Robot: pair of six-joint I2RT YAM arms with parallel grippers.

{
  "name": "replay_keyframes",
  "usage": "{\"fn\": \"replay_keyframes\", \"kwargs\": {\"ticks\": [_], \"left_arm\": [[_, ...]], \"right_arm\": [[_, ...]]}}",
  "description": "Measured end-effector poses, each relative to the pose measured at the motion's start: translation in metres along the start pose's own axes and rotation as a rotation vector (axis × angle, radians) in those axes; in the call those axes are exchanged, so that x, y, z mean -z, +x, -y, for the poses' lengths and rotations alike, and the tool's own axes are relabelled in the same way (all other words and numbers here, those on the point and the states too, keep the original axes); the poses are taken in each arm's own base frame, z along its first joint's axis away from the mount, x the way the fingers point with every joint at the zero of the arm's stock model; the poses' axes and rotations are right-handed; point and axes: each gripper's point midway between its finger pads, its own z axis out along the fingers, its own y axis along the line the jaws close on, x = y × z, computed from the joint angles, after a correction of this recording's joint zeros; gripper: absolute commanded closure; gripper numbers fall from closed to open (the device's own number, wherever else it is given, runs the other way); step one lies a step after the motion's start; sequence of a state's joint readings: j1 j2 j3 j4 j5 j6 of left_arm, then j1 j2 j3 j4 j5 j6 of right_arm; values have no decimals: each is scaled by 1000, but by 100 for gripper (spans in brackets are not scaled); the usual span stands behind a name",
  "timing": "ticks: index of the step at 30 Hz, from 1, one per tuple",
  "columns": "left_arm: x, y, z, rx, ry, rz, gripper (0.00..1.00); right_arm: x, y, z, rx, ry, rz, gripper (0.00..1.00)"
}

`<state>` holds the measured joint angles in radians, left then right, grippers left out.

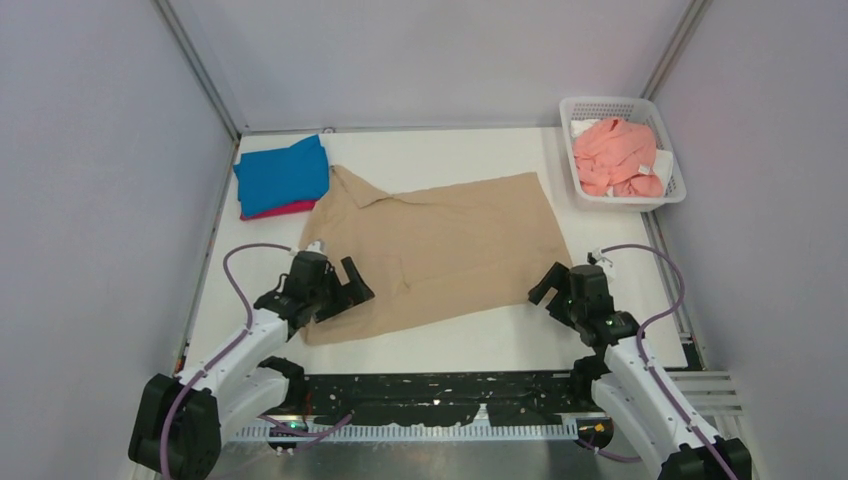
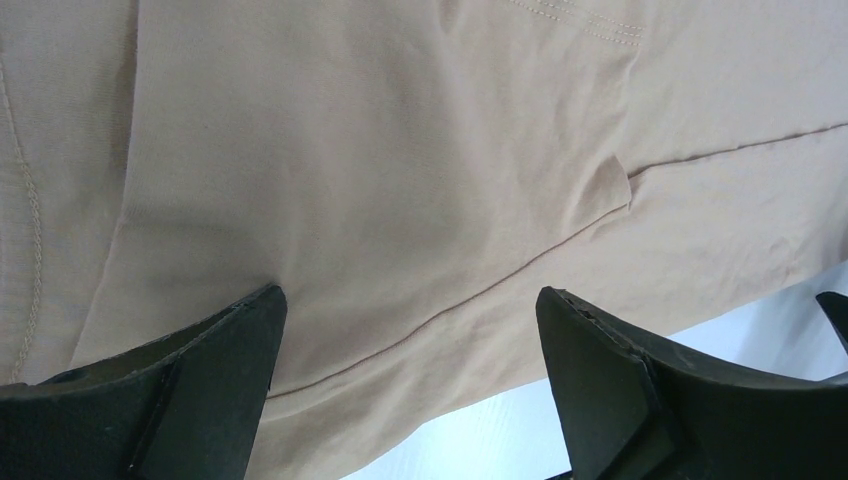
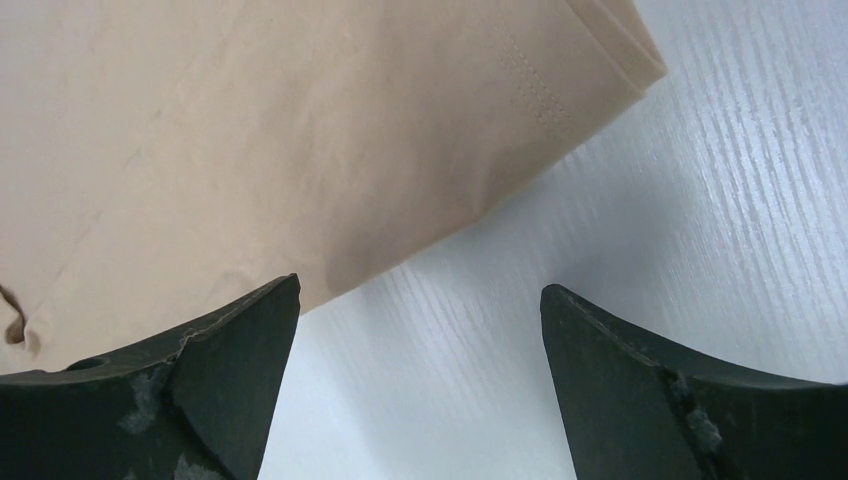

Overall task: Fold and stack the t-shirts
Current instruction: Fold the flattened tshirt in 1/3 of the way

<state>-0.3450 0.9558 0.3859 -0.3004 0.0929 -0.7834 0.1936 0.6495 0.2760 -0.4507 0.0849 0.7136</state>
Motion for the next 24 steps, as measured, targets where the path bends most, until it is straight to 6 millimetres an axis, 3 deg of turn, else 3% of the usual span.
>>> {"fn": "replay_keyframes", "kwargs": {"ticks": [3, 7, 11, 15, 17, 20, 24], "left_arm": [[2, 1, -3, 2, -20, -6, 0], [3, 2, -5, 3, -29, -12, 0], [4, 3, -6, 4, -37, -21, 0], [4, 4, -6, 3, -40, -24, 0], [5, 4, -6, 4, -42, -27, 0], [5, 5, -7, 4, -44, -29, 0], [7, 6, -8, 5, -49, -33, 0]], "right_arm": [[1, -3, -4, -2, -16, 6, 5], [-4, -27, -27, -8, -74, 68, 5], [-28, -49, -54, -31, -121, 95, 5], [-62, -48, -63, -52, -116, 61, 5], [-67, -55, -72, -67, -140, 79, 5], [-63, -53, -66, -111, -141, 101, 5], [-41, -41, -45, -186, -120, 135, 5]]}}
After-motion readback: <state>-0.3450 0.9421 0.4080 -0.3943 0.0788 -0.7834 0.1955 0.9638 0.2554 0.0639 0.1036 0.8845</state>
